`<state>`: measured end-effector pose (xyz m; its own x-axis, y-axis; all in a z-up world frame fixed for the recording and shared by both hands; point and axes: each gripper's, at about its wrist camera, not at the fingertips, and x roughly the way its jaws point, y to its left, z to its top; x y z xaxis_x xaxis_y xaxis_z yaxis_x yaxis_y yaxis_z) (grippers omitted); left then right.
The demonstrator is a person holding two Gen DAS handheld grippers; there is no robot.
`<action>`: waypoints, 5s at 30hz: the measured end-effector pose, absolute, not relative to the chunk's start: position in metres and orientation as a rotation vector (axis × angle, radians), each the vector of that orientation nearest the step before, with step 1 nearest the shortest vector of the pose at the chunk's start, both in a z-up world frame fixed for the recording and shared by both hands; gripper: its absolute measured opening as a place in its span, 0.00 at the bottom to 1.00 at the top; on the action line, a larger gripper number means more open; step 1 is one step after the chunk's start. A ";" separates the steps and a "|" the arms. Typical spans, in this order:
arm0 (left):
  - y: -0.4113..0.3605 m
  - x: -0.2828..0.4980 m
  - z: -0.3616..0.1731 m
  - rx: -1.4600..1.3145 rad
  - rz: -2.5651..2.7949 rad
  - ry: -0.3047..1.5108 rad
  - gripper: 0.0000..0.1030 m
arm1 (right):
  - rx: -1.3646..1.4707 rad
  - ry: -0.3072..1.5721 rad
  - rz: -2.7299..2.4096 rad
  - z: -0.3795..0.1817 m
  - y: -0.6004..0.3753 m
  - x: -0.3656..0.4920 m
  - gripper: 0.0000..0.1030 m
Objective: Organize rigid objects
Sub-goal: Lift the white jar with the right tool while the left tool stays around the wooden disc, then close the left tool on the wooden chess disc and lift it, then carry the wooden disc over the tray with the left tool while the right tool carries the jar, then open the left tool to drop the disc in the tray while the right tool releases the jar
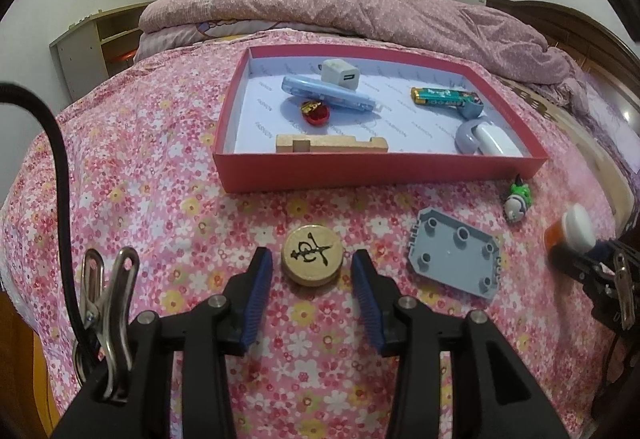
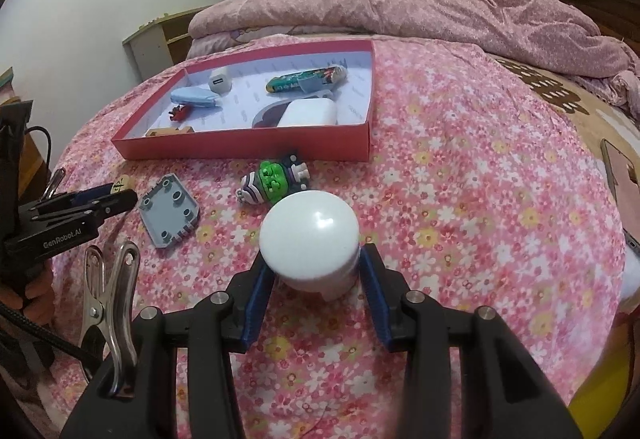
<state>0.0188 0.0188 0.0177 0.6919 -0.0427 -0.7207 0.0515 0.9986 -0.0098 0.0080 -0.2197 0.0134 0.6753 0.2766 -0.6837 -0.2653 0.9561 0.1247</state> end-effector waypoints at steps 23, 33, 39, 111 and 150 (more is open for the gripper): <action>0.022 0.010 0.026 -0.027 -0.072 0.801 0.32 | 0.027 0.745 0.293 0.019 -0.218 -0.002 0.42; 0.027 0.006 0.039 -0.043 -0.081 0.782 0.30 | 0.069 0.754 0.313 0.019 -0.218 -0.006 0.42; 0.032 0.014 0.054 -0.056 -0.085 0.758 0.28 | 0.067 0.756 0.324 0.023 -0.216 -0.005 0.42; 0.041 0.110 0.058 -0.017 -0.066 0.757 0.32 | 0.079 0.779 0.385 0.029 -0.207 0.012 0.42; 0.032 0.115 0.042 -0.043 -0.093 0.762 0.49 | 0.050 0.801 0.344 0.059 -0.142 0.215 0.42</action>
